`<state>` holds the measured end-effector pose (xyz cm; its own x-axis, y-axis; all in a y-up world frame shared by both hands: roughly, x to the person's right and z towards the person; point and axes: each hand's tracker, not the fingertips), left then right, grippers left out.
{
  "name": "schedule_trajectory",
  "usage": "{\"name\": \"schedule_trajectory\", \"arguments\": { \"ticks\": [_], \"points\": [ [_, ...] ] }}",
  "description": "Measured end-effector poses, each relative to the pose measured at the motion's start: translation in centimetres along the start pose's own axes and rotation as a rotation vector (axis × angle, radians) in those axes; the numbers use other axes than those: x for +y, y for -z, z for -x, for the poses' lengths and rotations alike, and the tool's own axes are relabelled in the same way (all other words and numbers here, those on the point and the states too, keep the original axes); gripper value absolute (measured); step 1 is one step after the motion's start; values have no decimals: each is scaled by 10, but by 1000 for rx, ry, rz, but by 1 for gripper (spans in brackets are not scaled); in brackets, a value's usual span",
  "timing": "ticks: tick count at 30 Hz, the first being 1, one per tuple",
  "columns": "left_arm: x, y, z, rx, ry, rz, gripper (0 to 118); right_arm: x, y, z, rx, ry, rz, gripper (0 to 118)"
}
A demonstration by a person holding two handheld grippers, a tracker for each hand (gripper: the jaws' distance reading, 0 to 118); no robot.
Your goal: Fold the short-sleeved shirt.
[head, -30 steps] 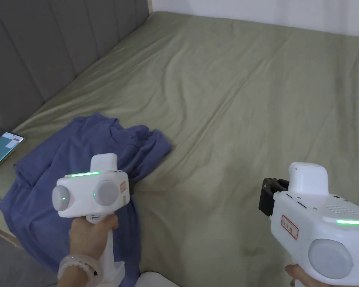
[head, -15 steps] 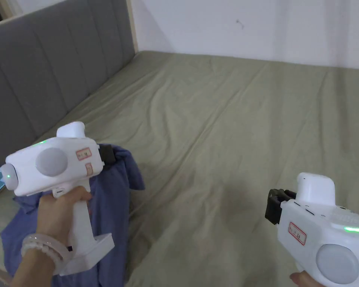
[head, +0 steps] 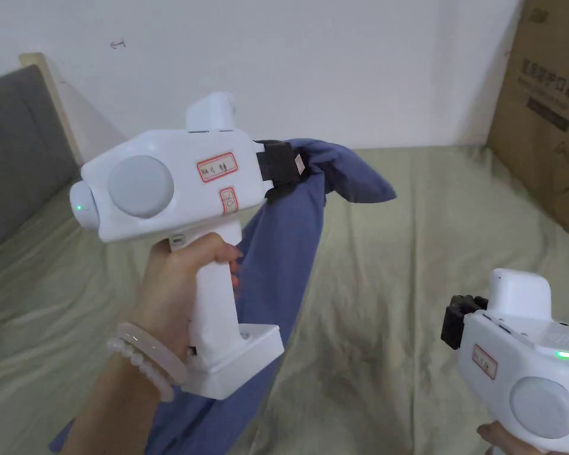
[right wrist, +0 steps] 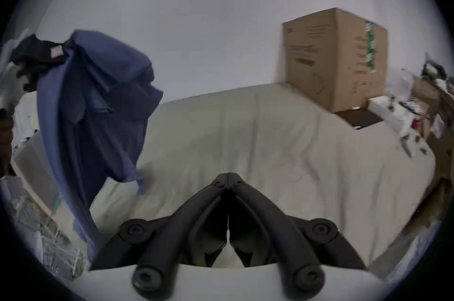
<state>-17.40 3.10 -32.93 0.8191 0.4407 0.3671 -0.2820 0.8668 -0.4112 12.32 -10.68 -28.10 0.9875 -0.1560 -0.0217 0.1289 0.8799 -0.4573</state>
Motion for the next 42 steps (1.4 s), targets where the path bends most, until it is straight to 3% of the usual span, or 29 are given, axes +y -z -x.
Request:
{"name": "schedule_trajectory", "arguments": {
  "ticks": [2,6,9,12,17,18,22,26,29,31,32,33,34,35,36,42],
  "points": [
    [-25,21,-8,14,15,41,5,1,-9,-26,-19,37,-8,0],
    [-107,68,4,100,-3,224,5,-4,-21,-67,-144,80,20,0],
    [-188,93,23,183,-17,441,5,-18,-13,-92,-152,123,50,0],
    [-253,101,36,224,-41,593,5,-29,-6,-96,-191,116,80,0],
    [-285,104,43,257,56,618,7,-44,9,-80,-156,105,153,0],
    [-280,104,40,255,40,619,15,-46,12,-76,-141,114,160,0],
    [-267,104,53,246,-51,617,108,-47,13,-57,-102,93,167,0],
    [-242,81,49,247,-28,576,115,-44,12,-42,-76,53,168,0],
    [-215,55,60,271,-30,524,113,-41,14,-33,-52,45,168,0],
    [-201,24,69,281,-56,443,100,-37,11,-22,-24,30,161,0],
    [-194,12,75,305,-73,419,87,-37,11,-17,-12,16,160,0],
    [-189,-2,83,328,-86,397,67,-37,12,-11,-2,3,163,0],
    [-186,-20,82,364,-84,379,33,-38,13,-5,6,-3,167,0],
    [-187,-31,88,404,-76,381,9,-41,16,-1,20,-6,173,0],
    [-191,-43,95,458,-49,394,1,-44,18,4,40,-3,184,0],
    [-223,-96,158,570,-172,430,0,-68,30,39,101,-32,254,0]
  ]
}}
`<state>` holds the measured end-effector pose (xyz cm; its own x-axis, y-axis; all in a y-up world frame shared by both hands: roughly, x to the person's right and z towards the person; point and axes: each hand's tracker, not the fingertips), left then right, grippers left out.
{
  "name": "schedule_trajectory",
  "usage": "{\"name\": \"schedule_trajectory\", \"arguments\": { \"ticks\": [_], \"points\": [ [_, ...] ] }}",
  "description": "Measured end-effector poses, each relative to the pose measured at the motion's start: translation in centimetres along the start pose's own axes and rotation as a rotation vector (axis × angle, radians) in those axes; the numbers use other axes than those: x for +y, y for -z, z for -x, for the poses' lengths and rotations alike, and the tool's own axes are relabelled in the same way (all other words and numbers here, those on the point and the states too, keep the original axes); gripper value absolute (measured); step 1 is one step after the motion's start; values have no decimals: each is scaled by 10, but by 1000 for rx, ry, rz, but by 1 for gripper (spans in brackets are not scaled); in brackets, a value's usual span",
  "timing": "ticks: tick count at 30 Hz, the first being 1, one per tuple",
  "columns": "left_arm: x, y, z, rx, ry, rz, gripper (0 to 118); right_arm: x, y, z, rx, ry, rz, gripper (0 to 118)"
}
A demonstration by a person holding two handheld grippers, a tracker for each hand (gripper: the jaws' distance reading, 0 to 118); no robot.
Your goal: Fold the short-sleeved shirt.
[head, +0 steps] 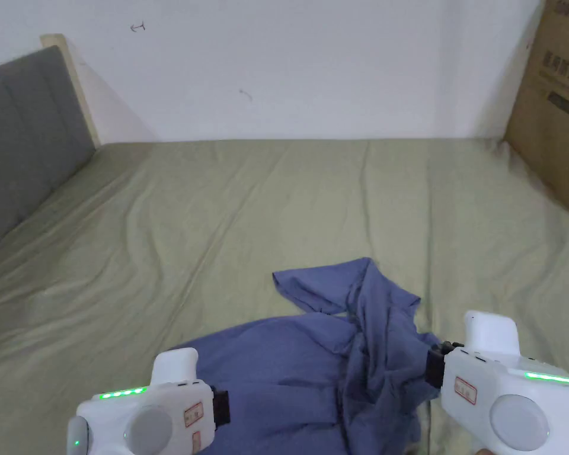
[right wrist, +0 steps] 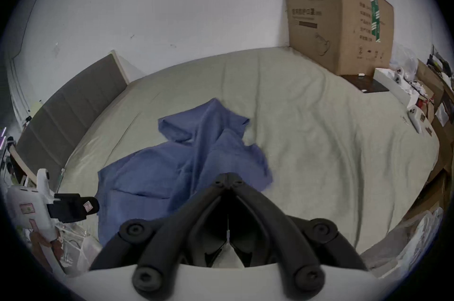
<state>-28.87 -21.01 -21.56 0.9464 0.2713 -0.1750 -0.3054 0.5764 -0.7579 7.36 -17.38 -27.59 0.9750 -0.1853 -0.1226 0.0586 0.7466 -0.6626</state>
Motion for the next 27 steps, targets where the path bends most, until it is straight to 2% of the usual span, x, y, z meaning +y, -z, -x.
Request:
{"name": "schedule_trajectory", "arguments": {
  "ticks": [3,4,5,7,8,10,13,16,20,21,22,24,26,27],
  "points": [
    [7,-1,23,40,-59,-34,1,1,9,13,10,-20,10,0],
    [14,-2,27,46,-82,-41,17,3,12,16,16,-29,11,0],
    [22,-1,32,38,-90,-40,41,6,12,19,18,-35,14,0],
    [42,6,42,52,-88,-27,107,13,17,25,20,-44,17,0],
    [48,15,45,71,-76,-20,118,15,20,26,21,-45,18,0],
    [65,25,55,152,-60,-47,113,21,26,29,21,-45,21,0],
    [86,52,77,142,-99,-15,108,25,30,34,20,-56,27,0],
    [94,89,96,143,-139,25,98,25,38,35,17,-69,47,0],
    [91,120,98,176,-134,74,98,19,49,29,9,-53,83,0],
    [88,118,92,216,-92,55,96,17,54,27,10,-47,93,0],
    [88,117,86,260,-48,50,86,16,57,24,7,-40,101,0],
    [82,108,72,326,1,-11,56,17,64,20,2,-22,121,0],
    [84,104,65,342,-20,-23,14,21,69,15,7,-15,127,0],
    [86,105,61,336,-8,-12,2,25,70,14,9,-16,127,0]
  ]
}}
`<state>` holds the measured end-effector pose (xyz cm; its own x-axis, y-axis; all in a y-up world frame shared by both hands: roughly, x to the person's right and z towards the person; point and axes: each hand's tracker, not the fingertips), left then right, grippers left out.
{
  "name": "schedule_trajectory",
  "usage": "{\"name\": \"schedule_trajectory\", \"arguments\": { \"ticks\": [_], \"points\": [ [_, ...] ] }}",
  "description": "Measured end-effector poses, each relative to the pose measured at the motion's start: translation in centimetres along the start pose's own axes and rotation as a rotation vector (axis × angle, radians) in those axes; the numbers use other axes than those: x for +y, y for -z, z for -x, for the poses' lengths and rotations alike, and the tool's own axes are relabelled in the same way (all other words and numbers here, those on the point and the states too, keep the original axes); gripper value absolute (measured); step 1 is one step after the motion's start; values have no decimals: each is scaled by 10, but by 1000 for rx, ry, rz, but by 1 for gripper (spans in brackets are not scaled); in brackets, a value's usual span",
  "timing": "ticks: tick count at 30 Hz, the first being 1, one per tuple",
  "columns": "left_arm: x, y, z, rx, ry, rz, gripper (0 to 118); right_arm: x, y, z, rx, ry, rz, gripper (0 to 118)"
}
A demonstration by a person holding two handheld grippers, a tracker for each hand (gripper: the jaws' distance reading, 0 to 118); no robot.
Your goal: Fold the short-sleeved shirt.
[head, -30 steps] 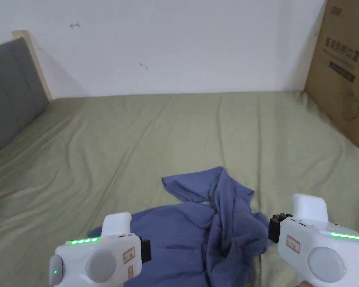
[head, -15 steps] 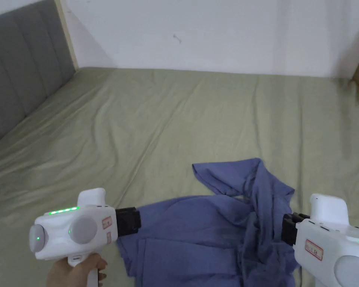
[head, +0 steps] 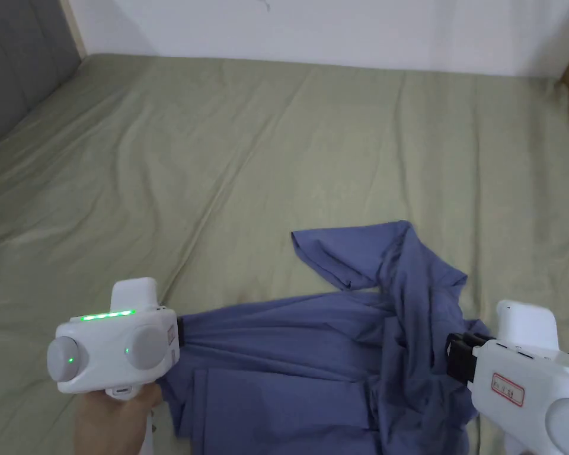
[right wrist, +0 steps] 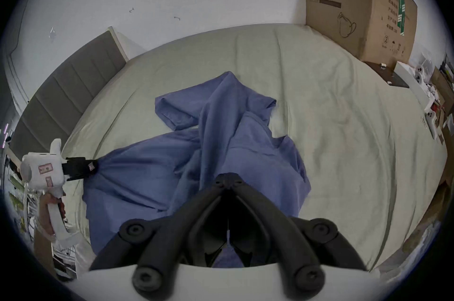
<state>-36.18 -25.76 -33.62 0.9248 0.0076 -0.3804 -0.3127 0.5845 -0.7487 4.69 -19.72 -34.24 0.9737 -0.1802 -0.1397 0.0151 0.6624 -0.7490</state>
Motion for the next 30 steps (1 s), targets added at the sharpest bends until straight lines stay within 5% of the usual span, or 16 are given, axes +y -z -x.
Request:
{"name": "schedule_trajectory", "arguments": {
  "ticks": [5,9,12,13,21,25,26,27,28,30],
  "points": [
    [6,-26,-7,-19,51,-27,2,44,2,-18,127,81,-45,0],
    [17,-49,1,-96,19,-72,2,103,24,-22,161,-41,-60,7],
    [19,-56,2,-107,29,-79,2,147,64,-20,201,-55,54,87],
    [18,-53,4,-110,33,-77,2,158,78,-18,194,-60,42,91],
    [12,-39,10,-103,6,-29,2,200,191,-10,90,-197,140,91],
    [13,-28,8,-95,12,-7,2,189,226,-16,114,-120,211,83],
    [13,-26,7,-93,26,-3,2,185,244,-23,111,-104,223,77],
    [13,-24,6,-87,34,2,2,181,251,-27,100,-98,221,58],
    [12,-24,6,-85,34,4,2,177,254,-29,99,-104,219,22],
    [12,-23,6,-85,34,11,2,179,235,-25,29,-133,181,5]
  ]
}}
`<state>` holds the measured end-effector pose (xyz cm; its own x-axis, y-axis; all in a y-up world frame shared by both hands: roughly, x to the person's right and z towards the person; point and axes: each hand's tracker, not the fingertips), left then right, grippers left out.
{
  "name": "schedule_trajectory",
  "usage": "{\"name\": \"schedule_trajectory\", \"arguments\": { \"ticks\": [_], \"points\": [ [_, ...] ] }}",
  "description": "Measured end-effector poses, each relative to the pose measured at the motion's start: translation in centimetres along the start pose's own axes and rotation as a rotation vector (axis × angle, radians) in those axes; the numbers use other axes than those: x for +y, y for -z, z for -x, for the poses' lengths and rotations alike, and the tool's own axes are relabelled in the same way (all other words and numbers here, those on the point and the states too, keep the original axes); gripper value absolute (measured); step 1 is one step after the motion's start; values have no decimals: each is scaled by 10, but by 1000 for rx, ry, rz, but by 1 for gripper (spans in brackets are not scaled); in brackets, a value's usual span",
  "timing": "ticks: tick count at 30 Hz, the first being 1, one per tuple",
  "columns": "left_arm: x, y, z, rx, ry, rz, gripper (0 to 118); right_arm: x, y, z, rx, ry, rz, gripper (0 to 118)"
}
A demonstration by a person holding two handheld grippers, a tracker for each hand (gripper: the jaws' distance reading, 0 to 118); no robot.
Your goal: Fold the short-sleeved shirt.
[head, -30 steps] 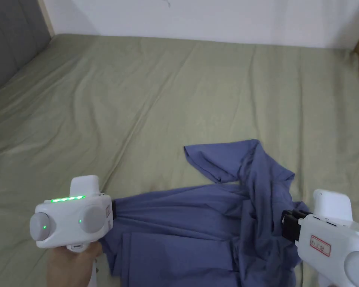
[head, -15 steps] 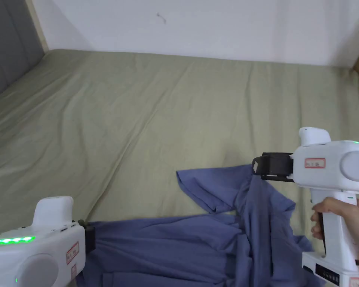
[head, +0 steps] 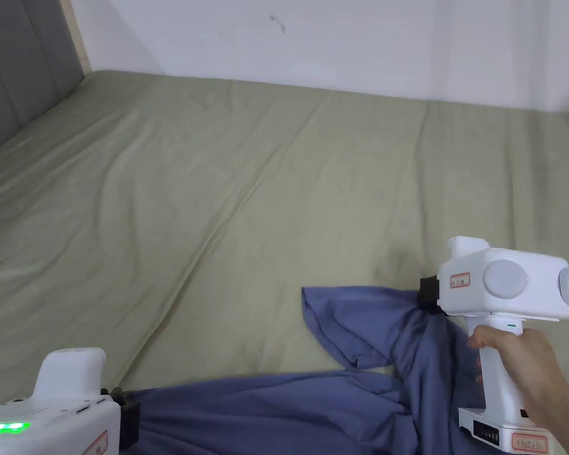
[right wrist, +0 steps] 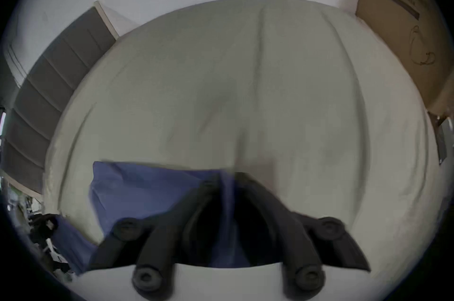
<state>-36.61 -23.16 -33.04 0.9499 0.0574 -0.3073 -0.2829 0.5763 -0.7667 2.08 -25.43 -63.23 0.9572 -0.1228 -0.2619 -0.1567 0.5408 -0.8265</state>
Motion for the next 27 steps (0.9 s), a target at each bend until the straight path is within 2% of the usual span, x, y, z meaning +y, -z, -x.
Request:
{"name": "schedule_trajectory", "arguments": {
  "ticks": [1,5,7,11,15,17,21,23,27],
  "points": [
    [0,0,0,0,1,1,2,0,-8,-3,74,22,-6,4],
    [7,-12,-2,9,-1,-2,2,1,-42,-7,63,52,-46,4],
    [15,-26,-6,4,-7,-34,2,3,-67,-11,57,37,-76,4],
    [34,-55,-13,-6,20,-108,2,6,-125,-20,0,-27,-158,4],
    [60,-97,-18,54,68,-229,2,3,-212,-37,-22,-14,-269,4],
    [73,-119,-18,81,70,-280,2,2,-243,-52,-71,-15,-316,4],
    [97,-158,-17,102,96,-387,2,-11,-327,-74,-102,48,-413,4],
    [107,-173,-19,134,121,-416,2,-19,-359,-82,-119,54,-450,4],
    [124,-203,-23,104,128,-495,2,-38,-415,-83,-141,40,-508,4]
  ]
}}
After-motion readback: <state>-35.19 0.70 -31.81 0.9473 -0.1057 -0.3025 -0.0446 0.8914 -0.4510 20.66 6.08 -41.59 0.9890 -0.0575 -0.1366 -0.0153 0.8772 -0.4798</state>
